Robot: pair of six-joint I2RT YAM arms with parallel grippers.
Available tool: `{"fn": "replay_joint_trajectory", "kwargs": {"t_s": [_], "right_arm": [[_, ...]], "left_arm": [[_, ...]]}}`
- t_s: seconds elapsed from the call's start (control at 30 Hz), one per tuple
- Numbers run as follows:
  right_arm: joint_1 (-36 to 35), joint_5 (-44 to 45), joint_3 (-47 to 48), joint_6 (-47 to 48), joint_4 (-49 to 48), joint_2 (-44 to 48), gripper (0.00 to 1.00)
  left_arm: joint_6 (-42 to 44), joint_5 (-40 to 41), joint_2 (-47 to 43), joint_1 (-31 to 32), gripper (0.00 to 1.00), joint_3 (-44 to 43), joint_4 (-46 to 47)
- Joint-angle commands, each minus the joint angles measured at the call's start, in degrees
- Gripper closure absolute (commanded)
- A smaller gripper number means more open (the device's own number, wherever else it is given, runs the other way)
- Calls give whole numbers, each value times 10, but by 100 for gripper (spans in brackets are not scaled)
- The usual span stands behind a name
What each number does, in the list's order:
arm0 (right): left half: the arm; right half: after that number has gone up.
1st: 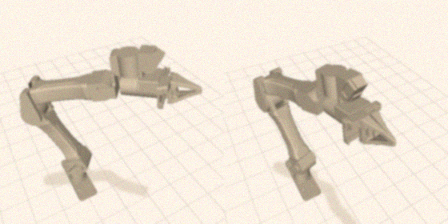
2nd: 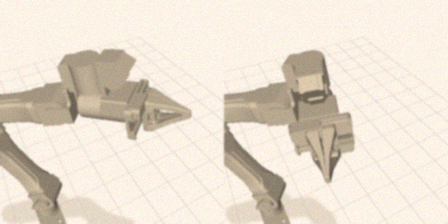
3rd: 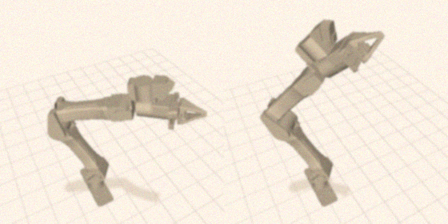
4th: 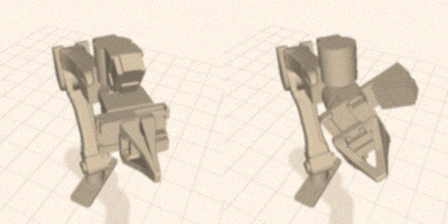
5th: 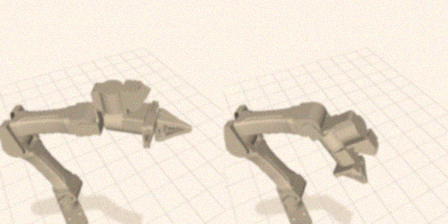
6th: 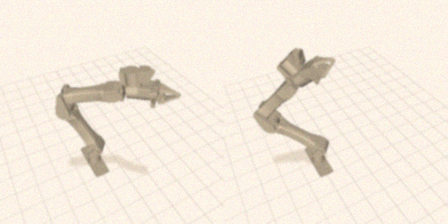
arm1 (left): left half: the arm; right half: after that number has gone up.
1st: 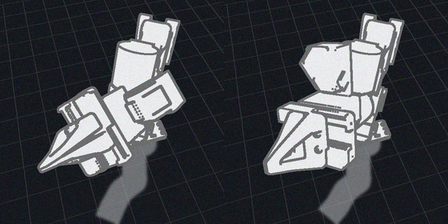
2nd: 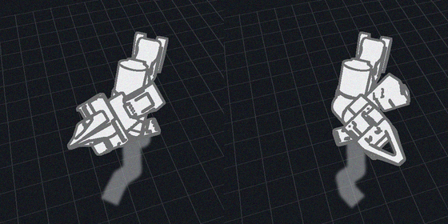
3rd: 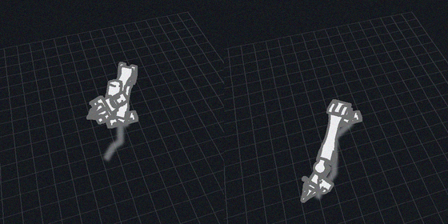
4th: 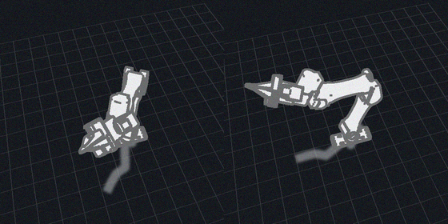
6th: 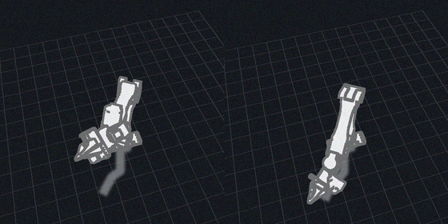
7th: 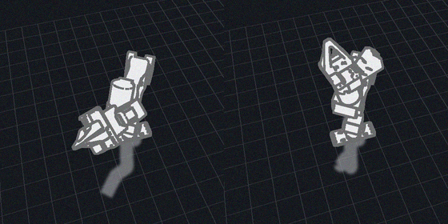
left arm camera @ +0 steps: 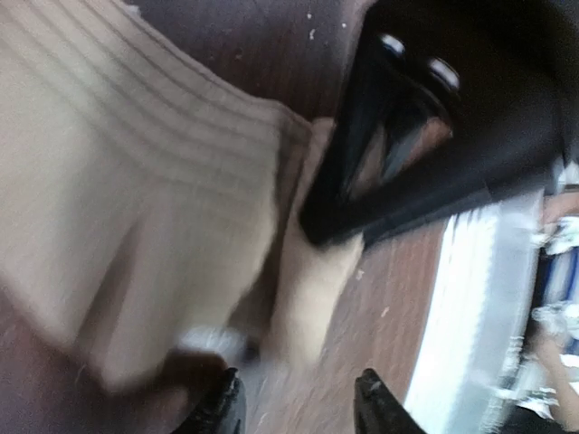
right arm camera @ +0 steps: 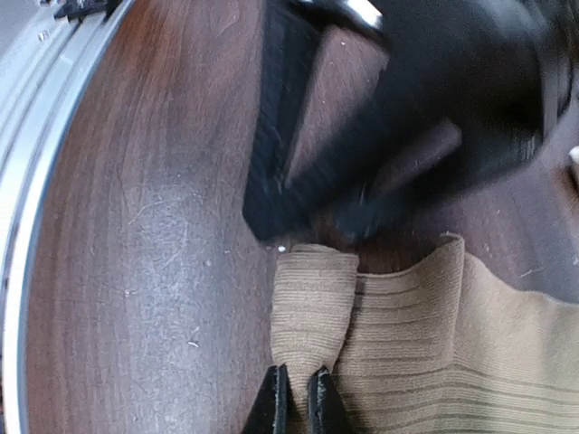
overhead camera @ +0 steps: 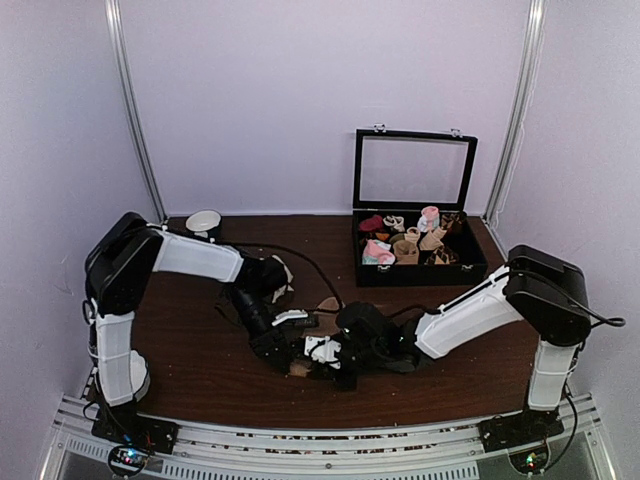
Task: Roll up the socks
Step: Roll the sock at the center of the board.
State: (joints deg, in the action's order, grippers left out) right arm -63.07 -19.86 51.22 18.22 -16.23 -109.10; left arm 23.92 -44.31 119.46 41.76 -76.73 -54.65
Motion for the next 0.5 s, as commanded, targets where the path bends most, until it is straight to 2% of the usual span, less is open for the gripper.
{"fn": "replay_joint_trajectory", "kwargs": {"t_s": [0.0, 0.17, 0.3, 0.47], "right_arm": [[42, -97, 16, -88, 123, -40, 100], [65, -140, 54, -110, 192, -62, 100], [92, -187, 90, -138, 242, -93, 100], [116, -232, 124, -168, 296, -137, 100]], "left_arm": [[23, 102, -109, -16, 54, 82, 153], [25, 77, -183, -15, 55, 147, 225], [27, 66, -208, 0, 59, 197, 283], [44, 101, -200, 42, 64, 222, 345]]}}
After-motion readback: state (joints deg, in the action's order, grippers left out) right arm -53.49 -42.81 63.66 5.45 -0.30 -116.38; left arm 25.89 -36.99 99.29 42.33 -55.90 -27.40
